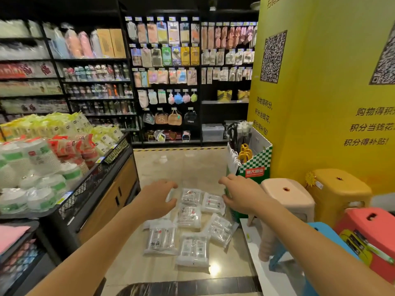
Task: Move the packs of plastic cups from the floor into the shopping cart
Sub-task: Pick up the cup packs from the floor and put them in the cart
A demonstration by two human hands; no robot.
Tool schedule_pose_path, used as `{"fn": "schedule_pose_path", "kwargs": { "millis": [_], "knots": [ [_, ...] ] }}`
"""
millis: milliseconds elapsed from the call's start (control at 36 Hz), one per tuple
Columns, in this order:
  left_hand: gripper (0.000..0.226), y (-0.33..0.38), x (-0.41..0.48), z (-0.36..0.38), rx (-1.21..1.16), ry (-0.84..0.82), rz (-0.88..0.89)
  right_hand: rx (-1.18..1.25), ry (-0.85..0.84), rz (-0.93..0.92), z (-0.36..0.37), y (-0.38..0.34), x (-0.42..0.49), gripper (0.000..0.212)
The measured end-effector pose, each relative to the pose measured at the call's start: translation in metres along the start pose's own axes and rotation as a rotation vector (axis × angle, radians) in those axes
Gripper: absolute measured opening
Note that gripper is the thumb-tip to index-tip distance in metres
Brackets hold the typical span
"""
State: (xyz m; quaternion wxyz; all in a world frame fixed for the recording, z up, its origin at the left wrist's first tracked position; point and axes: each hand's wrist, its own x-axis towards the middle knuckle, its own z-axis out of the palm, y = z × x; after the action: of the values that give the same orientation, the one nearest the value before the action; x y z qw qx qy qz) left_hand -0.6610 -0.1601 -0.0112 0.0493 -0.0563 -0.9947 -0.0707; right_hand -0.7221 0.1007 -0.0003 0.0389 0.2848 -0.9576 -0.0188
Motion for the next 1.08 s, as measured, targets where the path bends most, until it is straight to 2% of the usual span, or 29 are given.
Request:
{"fn": "schedule_pose_path", "kwargs": {
  "millis": [722,1083],
  "knots": [
    [0.048,-0.069,0.256,0.040,-0.032,-0.027,-0.112,0.107,-0.025,-0.036,0.053,0.117,0.265,0.054],
    [0.051,-0.138,0.352,0.097,-0.112,-0.162,-0.120,0.158,-0.134,-0.001,0.119,0.129,0.378,0.052]
  ]
}}
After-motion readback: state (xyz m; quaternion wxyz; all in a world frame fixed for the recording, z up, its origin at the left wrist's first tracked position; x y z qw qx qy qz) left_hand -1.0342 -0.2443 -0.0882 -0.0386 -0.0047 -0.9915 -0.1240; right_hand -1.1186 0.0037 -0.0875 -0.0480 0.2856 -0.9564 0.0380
